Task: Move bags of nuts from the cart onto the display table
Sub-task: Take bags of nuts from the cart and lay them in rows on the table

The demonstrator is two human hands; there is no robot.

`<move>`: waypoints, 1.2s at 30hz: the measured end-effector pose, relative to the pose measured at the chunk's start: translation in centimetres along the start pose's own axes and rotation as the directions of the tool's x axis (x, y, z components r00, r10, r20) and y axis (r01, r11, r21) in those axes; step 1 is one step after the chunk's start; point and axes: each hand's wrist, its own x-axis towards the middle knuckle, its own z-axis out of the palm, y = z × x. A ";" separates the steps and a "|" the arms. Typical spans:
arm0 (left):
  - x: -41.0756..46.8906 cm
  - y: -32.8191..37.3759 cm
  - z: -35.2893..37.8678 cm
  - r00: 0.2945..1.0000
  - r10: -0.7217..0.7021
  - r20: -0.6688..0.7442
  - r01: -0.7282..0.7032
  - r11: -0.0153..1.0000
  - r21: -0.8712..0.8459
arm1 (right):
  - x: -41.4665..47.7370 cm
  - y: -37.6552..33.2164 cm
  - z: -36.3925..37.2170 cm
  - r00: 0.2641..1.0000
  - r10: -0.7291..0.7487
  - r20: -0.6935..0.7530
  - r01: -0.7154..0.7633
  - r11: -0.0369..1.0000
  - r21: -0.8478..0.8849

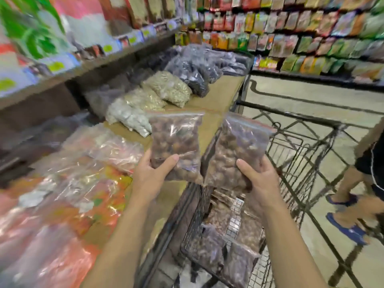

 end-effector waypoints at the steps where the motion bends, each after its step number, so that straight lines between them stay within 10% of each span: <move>1: -0.8 0.6 -1.2 0.999 0.014 -0.049 -0.014 1.000 0.000 | -0.3 -0.6 1.3 0.999 -0.003 0.054 0.003 1.000 0.011; 9: -12.0 3.3 -10.0 0.875 0.061 -0.480 -0.071 0.997 -0.002 | -4.0 -1.5 10.9 0.877 0.087 0.473 -0.133 0.989 0.064; 18: -30.2 5.4 -17.1 0.564 0.038 -0.825 -0.059 0.998 0.005 | -15.7 -0.1 19.9 0.589 0.162 0.792 -0.226 0.974 -0.031; 28: -47.6 5.4 -24.5 0.288 0.079 -0.954 -0.134 0.990 0.042 | -32.2 3.3 27.1 0.312 0.188 0.931 -0.243 0.963 -0.113; 36: -59.1 4.9 -32.7 0.180 0.062 -0.982 -0.121 0.992 0.040 | -45.0 6.0 32.5 0.247 0.222 0.943 -0.249 0.955 -0.160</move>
